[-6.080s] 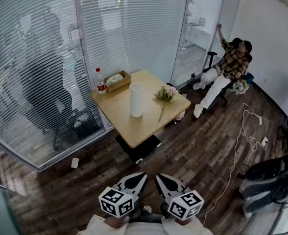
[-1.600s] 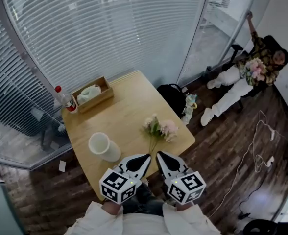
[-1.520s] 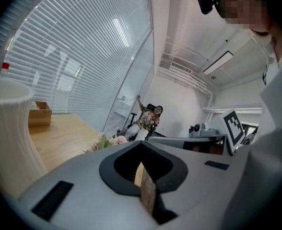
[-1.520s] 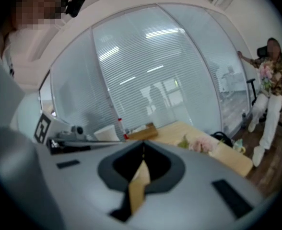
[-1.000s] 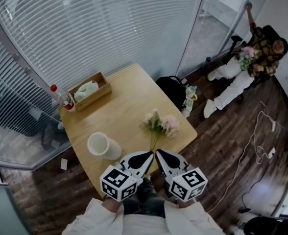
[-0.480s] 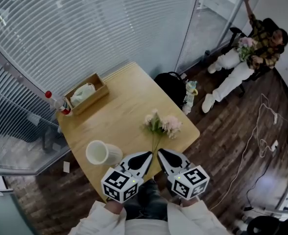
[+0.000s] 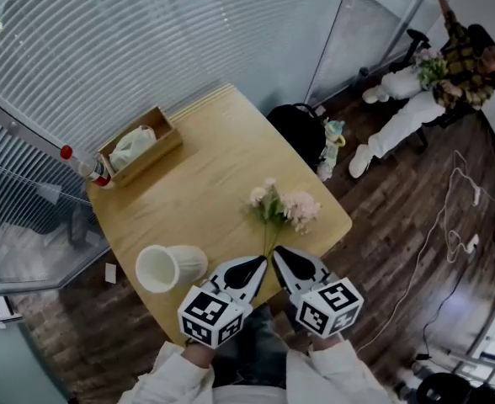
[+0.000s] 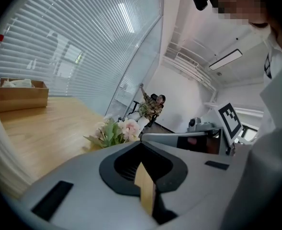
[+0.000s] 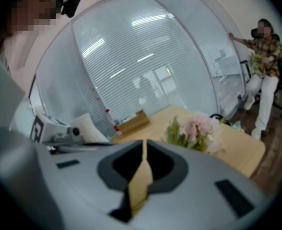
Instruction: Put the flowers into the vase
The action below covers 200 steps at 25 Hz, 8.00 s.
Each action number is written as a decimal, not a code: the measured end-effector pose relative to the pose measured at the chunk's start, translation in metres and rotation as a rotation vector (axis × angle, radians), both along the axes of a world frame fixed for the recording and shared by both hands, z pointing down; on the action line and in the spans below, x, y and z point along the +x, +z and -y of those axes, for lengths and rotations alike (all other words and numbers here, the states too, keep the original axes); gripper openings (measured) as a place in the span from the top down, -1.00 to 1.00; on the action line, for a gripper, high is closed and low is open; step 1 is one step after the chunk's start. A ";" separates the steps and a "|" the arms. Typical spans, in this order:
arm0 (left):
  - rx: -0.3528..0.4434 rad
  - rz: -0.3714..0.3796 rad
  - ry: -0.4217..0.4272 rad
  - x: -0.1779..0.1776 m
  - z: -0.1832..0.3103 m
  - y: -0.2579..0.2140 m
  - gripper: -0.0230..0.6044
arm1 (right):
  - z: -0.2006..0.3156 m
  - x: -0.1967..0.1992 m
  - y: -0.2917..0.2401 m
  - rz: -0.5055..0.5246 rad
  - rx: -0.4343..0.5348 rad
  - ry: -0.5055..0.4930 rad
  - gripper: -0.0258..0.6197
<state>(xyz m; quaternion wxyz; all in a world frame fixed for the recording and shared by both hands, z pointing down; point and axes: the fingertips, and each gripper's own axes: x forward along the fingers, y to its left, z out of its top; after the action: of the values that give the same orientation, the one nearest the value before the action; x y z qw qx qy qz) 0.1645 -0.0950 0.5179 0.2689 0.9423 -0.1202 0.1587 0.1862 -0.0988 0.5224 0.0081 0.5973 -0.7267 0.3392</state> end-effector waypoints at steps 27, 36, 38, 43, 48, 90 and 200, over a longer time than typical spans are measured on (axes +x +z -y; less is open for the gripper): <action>-0.128 0.004 -0.015 0.023 0.016 0.048 0.90 | 0.015 0.037 0.081 0.105 -0.177 0.187 0.47; -0.133 0.012 -0.018 0.026 0.021 0.056 0.90 | 0.019 0.038 0.099 0.135 -0.230 0.212 0.45; -0.131 0.012 -0.021 0.027 0.022 0.057 0.90 | 0.021 0.039 0.101 0.153 -0.227 0.222 0.45; -0.129 0.015 -0.027 0.025 0.025 0.058 0.90 | 0.026 0.039 0.103 0.182 -0.214 0.224 0.45; -0.130 0.020 -0.029 0.024 0.023 0.057 0.90 | 0.025 0.040 0.109 0.175 -0.267 0.231 0.45; 0.075 -0.071 0.005 0.000 0.006 -0.041 0.90 | 0.022 0.022 -0.046 0.191 0.111 0.193 0.85; 0.346 -0.124 -0.437 -0.195 0.100 -0.143 0.90 | 0.094 -0.190 -0.167 -0.053 0.483 -0.559 0.84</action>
<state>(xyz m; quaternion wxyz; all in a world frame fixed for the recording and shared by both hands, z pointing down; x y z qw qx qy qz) -0.0310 -0.1946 0.3750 0.1387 0.9339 -0.3293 0.0161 -0.0039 -0.1925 0.3558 -0.0219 0.3688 -0.9205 0.1271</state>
